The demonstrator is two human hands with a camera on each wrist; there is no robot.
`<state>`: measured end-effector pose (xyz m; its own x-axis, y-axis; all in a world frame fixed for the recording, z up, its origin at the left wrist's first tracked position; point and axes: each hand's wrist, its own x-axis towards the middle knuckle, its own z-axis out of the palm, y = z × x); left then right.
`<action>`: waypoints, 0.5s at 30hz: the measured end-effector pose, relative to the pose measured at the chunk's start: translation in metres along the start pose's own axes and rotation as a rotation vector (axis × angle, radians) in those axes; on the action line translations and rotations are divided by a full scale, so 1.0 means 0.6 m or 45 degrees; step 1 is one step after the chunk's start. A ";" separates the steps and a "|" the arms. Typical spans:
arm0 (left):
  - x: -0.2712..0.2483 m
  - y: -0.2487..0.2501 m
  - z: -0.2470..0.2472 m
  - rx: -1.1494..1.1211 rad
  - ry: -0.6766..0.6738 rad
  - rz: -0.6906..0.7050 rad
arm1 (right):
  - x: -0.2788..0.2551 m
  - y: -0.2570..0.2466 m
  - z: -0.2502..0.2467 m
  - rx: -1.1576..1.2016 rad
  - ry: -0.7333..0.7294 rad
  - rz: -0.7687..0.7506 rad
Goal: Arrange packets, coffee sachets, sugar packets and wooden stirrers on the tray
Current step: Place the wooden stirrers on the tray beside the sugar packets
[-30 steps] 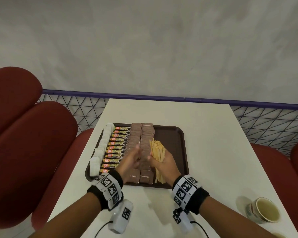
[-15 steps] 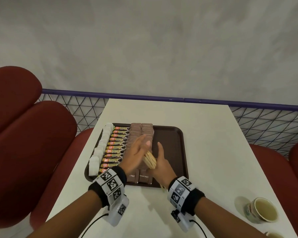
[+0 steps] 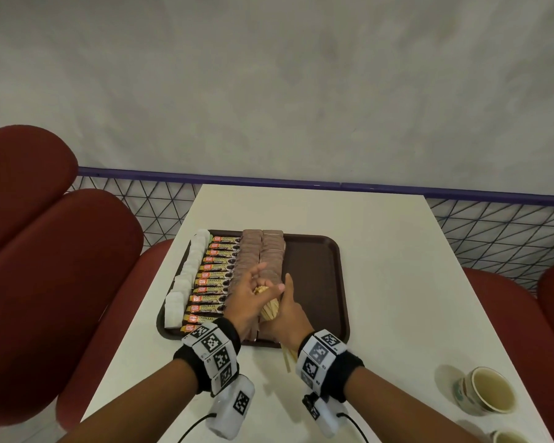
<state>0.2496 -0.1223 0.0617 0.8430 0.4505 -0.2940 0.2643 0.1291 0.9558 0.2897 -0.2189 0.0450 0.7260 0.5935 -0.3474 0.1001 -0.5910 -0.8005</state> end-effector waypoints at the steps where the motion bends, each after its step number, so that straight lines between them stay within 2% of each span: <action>1: 0.002 -0.004 0.000 0.027 0.021 -0.006 | 0.001 0.003 0.004 -0.023 -0.006 0.018; 9: 0.029 -0.041 -0.004 0.038 0.137 -0.012 | -0.001 0.014 0.008 0.097 -0.054 0.071; 13: 0.020 -0.012 0.000 -0.014 0.170 0.062 | -0.011 0.031 -0.001 0.049 -0.312 0.051; 15: 0.025 -0.006 -0.002 -0.037 0.187 0.085 | -0.015 0.048 -0.005 0.121 -0.392 0.095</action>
<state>0.2608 -0.1147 0.0537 0.7800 0.5832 -0.2270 0.1946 0.1188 0.9737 0.2879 -0.2429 0.0264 0.4877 0.6965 -0.5263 -0.0199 -0.5938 -0.8044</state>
